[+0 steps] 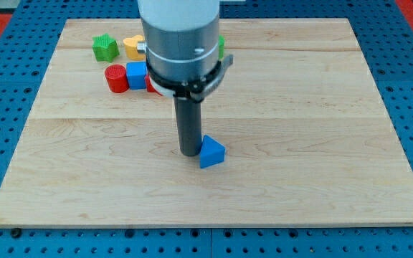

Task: Put the blue cube at the left side of the blue triangle

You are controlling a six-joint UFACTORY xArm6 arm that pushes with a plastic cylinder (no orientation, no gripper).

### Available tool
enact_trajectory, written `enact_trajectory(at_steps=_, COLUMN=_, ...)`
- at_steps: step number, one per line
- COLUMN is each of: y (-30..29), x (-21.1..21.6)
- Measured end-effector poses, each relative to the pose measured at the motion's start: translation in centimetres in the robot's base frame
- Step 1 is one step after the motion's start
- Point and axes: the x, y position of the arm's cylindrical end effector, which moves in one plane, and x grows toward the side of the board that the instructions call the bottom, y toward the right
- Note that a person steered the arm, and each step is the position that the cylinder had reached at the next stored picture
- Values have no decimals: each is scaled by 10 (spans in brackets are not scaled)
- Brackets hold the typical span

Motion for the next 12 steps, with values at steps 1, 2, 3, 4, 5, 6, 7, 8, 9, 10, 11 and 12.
enact_trajectory(at_steps=1, y=-46, x=-21)
enact_trajectory(at_steps=2, y=-107, x=-56)
enact_trajectory(at_steps=3, y=-172, x=-92)
enact_trajectory(at_steps=4, y=-227, x=-126)
enact_trajectory(at_steps=5, y=-242, x=-162)
enact_trajectory(at_steps=6, y=-232, x=-185)
enact_trajectory(at_steps=7, y=-202, x=-185)
enact_trajectory(at_steps=8, y=-164, x=-185)
enact_trajectory(at_steps=9, y=-123, x=-182)
enact_trajectory(at_steps=10, y=-86, x=-182)
enact_trajectory(at_steps=11, y=-61, x=-166)
enact_trajectory(at_steps=12, y=-51, x=-136)
